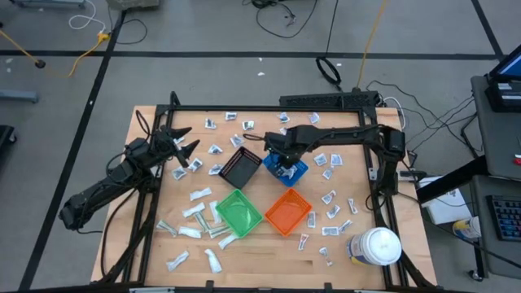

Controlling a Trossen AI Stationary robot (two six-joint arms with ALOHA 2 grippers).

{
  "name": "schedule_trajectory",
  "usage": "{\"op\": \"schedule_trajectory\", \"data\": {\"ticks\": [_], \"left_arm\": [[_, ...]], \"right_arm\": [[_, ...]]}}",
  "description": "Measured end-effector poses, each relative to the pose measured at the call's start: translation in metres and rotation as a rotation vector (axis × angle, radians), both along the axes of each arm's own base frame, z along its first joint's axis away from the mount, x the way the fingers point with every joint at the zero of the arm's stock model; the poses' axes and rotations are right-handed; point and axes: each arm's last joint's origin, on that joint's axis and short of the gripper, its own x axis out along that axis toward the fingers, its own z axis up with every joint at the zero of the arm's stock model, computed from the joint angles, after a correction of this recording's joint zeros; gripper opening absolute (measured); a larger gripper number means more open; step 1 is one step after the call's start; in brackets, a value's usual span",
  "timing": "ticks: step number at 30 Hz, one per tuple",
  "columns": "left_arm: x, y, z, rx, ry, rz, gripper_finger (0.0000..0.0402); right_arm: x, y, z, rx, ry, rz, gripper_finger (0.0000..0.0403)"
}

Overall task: Pick & Place First Aid Supplies
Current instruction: Put the blue alcohol pad into the blue bin

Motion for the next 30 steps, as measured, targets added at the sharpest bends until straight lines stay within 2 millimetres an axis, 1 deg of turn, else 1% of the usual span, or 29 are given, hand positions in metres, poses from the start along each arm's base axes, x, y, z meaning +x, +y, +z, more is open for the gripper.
{"op": "schedule_trajectory", "data": {"ticks": [7,10,13,16,24,27,30], "left_arm": [[0.000,0.000,0.000,0.000,0.000,0.000,0.0324],[0.000,0.000,0.000,0.000,0.000,0.000,0.0324],[0.000,0.000,0.000,0.000,0.000,0.000,0.0324],[0.000,0.000,0.000,0.000,0.000,0.000,0.0324],[0.000,0.000,0.000,0.000,0.000,0.000,0.0324],[0.000,0.000,0.000,0.000,0.000,0.000,0.0324],[0.000,0.000,0.000,0.000,0.000,0.000,0.0324]], "right_arm": [[-0.002,0.005,-0.022,0.001,-0.026,0.014,0.0004],[-0.004,0.005,-0.027,0.004,-0.015,0.015,0.0004],[-0.005,0.005,-0.027,0.004,-0.015,0.004,0.0011],[-0.005,0.005,-0.027,0.006,-0.015,0.002,0.0035],[-0.004,0.005,-0.027,0.028,-0.019,0.015,0.0126],[-0.004,0.006,-0.027,0.062,-0.026,0.025,0.0145],[-0.006,0.007,-0.022,0.076,-0.042,0.023,0.0152]]}}
